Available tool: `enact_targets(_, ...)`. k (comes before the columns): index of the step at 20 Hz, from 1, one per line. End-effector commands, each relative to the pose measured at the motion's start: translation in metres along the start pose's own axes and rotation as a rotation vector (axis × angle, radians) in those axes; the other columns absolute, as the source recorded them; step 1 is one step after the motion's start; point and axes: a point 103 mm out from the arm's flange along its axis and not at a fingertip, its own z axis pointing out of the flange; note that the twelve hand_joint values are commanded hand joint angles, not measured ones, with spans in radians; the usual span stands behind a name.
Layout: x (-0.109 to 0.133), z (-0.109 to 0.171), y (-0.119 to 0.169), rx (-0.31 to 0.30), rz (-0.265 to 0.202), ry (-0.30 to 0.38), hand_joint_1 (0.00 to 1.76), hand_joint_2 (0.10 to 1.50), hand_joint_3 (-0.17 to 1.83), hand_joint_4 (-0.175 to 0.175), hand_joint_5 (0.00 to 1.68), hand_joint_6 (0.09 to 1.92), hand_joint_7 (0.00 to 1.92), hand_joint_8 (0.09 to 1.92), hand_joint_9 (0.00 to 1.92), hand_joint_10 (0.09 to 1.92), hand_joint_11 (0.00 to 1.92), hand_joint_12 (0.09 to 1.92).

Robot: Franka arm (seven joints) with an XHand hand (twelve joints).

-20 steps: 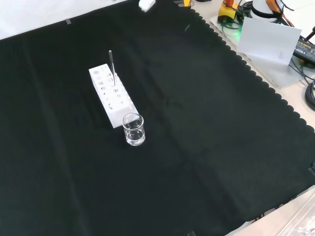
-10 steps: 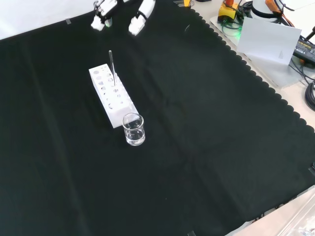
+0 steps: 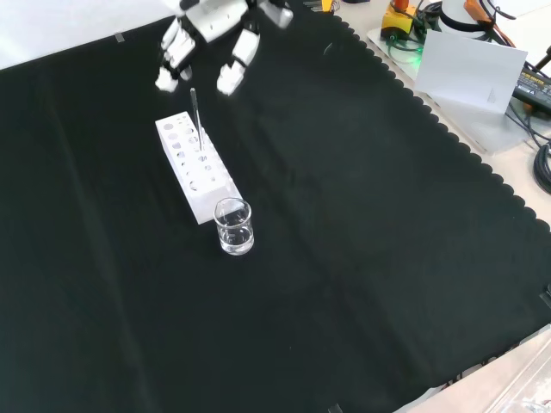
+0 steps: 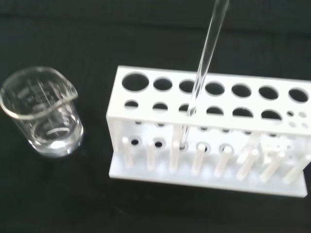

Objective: Take the glass rod from the white test tube rack.

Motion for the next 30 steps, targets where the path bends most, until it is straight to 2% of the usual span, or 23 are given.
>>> enact_targets(1, -0.016, 0.018, 0.019, 0.009, -0.004, 0.01, 0.42, 1.14, 0.15, -0.152, 0.32, 0.09, 0.41, 0.91, 0.67, 0.88, 0.46, 1.36)
enact_targets(5, -0.027, 0.026, 0.025, 0.031, -0.005, 0.019, 0.42, 1.14, 0.16, -0.155, 0.34, 0.09, 0.42, 0.92, 0.68, 0.88, 0.47, 1.35)
enact_targets(11, -0.035, 0.033, 0.032, 0.028, -0.001, 0.024, 0.42, 1.14, 0.17, -0.156, 0.34, 0.09, 0.43, 0.92, 0.7, 0.89, 0.5, 1.35)
enact_targets(13, -0.022, 0.031, 0.037, 0.034, 0.002, 0.015, 0.42, 1.13, 0.18, -0.156, 0.35, 0.09, 0.44, 0.93, 0.72, 0.9, 0.54, 1.34)
enact_targets(16, -0.036, 0.035, 0.033, 0.02, 0.006, 0.035, 0.42, 1.12, 0.2, -0.16, 0.37, 0.09, 0.48, 0.94, 0.81, 0.92, 0.67, 1.31)
enact_targets(18, -0.044, 0.038, 0.029, 0.007, 0.002, 0.041, 0.43, 1.11, 0.22, -0.167, 0.4, 0.09, 0.54, 0.96, 0.89, 0.95, 0.83, 1.28)
enact_targets(19, -0.046, 0.04, 0.028, 0.001, -0.012, 0.038, 0.45, 1.11, 0.24, -0.171, 0.41, 0.09, 0.57, 0.97, 0.94, 0.96, 0.9, 1.27)
enact_targets(22, -0.045, 0.041, 0.026, -0.007, -0.012, 0.026, 0.48, 1.09, 0.27, -0.175, 0.45, 0.09, 0.65, 1.02, 1.06, 1.01, 1.09, 1.25)
enact_targets(30, -0.043, 0.049, 0.023, 0.004, 0.006, 0.04, 0.52, 1.06, 0.31, -0.175, 0.52, 0.13, 0.73, 1.09, 1.17, 1.05, 1.27, 1.25)
